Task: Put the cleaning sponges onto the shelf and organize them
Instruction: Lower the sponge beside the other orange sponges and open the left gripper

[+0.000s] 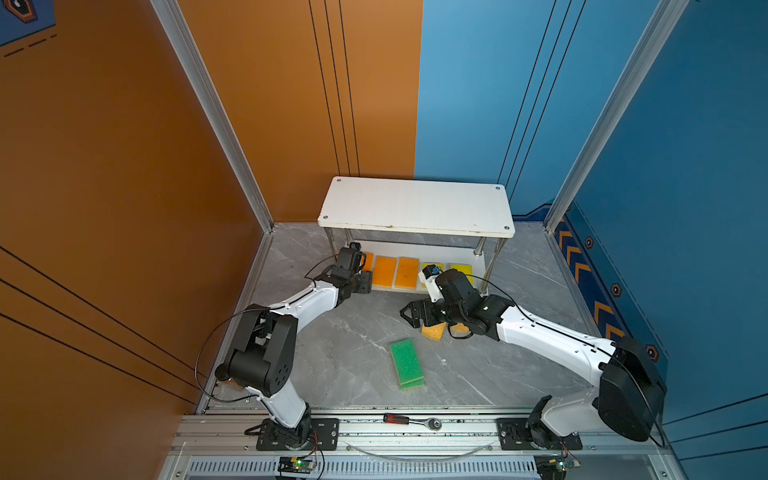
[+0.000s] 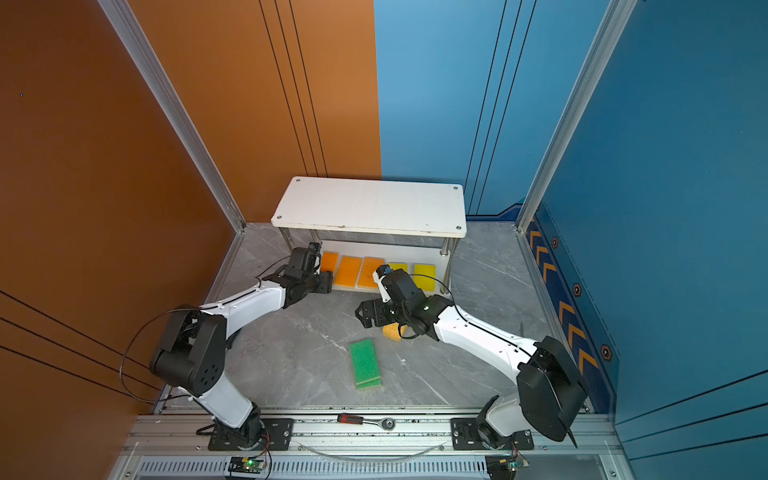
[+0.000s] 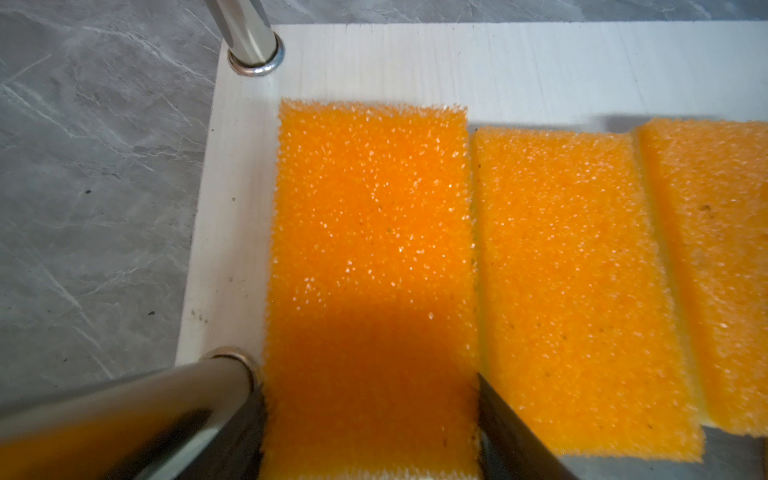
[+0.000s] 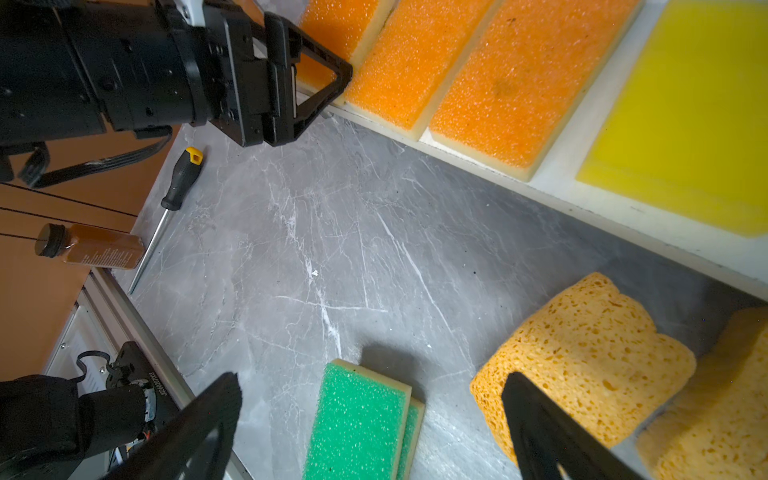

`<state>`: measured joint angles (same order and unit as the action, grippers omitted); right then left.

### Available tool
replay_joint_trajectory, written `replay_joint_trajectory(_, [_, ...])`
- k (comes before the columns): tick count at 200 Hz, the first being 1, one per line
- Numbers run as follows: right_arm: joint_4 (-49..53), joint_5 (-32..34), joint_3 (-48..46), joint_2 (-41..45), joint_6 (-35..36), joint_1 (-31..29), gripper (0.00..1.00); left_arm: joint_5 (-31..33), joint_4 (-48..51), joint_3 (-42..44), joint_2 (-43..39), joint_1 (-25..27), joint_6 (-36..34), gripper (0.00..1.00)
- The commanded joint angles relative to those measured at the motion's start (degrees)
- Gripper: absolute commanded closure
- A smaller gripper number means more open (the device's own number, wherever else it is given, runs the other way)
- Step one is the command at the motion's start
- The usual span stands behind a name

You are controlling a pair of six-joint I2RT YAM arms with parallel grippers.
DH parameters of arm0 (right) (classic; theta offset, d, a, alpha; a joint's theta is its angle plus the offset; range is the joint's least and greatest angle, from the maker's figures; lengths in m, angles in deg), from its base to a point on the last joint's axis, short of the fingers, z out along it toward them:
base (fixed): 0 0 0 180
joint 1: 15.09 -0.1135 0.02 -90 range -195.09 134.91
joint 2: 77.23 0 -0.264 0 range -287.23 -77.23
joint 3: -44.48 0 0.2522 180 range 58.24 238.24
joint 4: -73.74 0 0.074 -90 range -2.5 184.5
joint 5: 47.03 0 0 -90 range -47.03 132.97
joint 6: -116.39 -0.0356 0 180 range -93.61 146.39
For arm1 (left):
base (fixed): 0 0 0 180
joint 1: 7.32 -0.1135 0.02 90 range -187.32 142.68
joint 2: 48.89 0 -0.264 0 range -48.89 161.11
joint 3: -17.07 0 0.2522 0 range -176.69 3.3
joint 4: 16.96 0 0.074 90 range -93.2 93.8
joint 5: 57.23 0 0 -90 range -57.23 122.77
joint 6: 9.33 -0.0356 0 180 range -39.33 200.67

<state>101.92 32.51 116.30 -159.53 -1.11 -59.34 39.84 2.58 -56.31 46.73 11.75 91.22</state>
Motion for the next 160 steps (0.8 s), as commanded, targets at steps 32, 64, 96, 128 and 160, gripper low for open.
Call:
replay_joint_trajectory(32, [-0.6,-0.7,1.8,-1.1,-0.9,-0.2,0.03,1.3,1.6,-0.2,1.5,-0.4,1.0,0.27])
replay_joint_trajectory(64, [-0.8,-1.0,2.0,-1.5,-0.8,-0.2,0.03,1.5,2.0,-0.6,1.7,-0.4,1.4,0.25])
replay_joint_trajectory(96, [-0.7,-1.1,2.1,-1.6,-0.7,-0.2,0.03,1.9,2.3,-0.6,1.7,-0.3,1.7,0.19])
replay_joint_trajectory(128, [-0.8,-1.3,2.2,-1.8,-0.5,0.0,0.03,1.7,2.4,-0.7,1.4,-0.1,1.9,0.17])
replay_joint_trajectory(160, [-1.0,-1.6,2.2,-2.0,-0.6,0.0,0.03,1.9,2.7,-0.9,0.9,0.2,2.1,0.17])
